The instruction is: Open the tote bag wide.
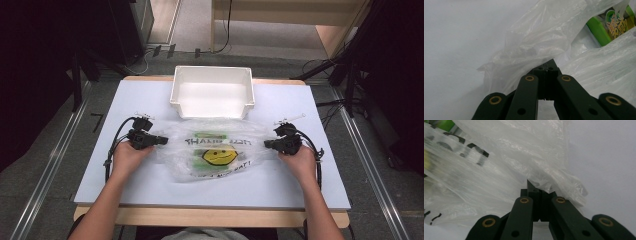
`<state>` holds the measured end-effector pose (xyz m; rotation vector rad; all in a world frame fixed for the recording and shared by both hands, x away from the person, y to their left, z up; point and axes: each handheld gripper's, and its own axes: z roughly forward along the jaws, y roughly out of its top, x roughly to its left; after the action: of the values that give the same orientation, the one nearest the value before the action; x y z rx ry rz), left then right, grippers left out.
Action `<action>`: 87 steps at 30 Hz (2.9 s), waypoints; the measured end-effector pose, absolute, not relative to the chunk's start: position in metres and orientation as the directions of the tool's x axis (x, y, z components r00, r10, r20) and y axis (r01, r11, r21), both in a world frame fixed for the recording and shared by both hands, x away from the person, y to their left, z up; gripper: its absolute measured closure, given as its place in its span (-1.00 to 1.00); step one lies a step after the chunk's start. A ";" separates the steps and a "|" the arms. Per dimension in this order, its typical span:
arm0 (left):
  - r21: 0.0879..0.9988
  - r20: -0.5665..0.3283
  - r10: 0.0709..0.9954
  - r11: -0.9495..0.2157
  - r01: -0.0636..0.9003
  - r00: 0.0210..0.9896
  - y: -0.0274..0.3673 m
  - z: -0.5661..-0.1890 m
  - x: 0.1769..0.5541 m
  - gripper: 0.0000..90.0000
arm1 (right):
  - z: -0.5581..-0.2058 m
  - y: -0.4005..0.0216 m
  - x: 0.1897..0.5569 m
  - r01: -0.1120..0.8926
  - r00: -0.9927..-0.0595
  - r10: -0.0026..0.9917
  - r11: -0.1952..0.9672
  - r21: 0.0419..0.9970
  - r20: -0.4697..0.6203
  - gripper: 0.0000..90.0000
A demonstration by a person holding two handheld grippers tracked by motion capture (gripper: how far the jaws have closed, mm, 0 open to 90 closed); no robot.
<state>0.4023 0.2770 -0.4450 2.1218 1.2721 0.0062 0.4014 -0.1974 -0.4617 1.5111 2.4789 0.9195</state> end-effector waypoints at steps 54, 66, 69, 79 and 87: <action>0.541 -0.351 0.645 -0.452 0.709 0.679 0.198 -0.440 0.420 1.00 | -0.451 -0.101 0.430 0.686 -0.653 0.723 0.437 0.582 0.227 1.00; 0.533 -0.257 0.698 -0.476 0.700 0.669 0.190 -0.451 0.428 1.00 | -0.458 -0.095 0.430 0.678 -0.658 0.726 0.454 0.579 0.201 1.00; 0.545 -0.251 0.713 -0.456 0.704 0.655 0.191 -0.450 0.433 1.00 | -0.456 -0.093 0.435 0.670 -0.655 0.733 0.453 0.588 0.181 1.00; 0.548 -0.234 0.750 -0.424 0.721 0.619 0.197 -0.453 0.450 1.00 | -0.454 -0.104 0.457 0.694 -0.610 0.772 0.409 0.593 0.182 1.00; 0.556 -0.223 0.758 -0.418 0.719 0.613 0.203 -0.454 0.449 1.00 | -0.464 -0.113 0.463 0.712 -0.583 0.791 0.387 0.586 0.185 1.00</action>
<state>0.4488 0.2031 -0.4544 2.2180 1.1564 0.0821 0.4631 -0.1129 -0.4644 1.3677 2.5096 0.9642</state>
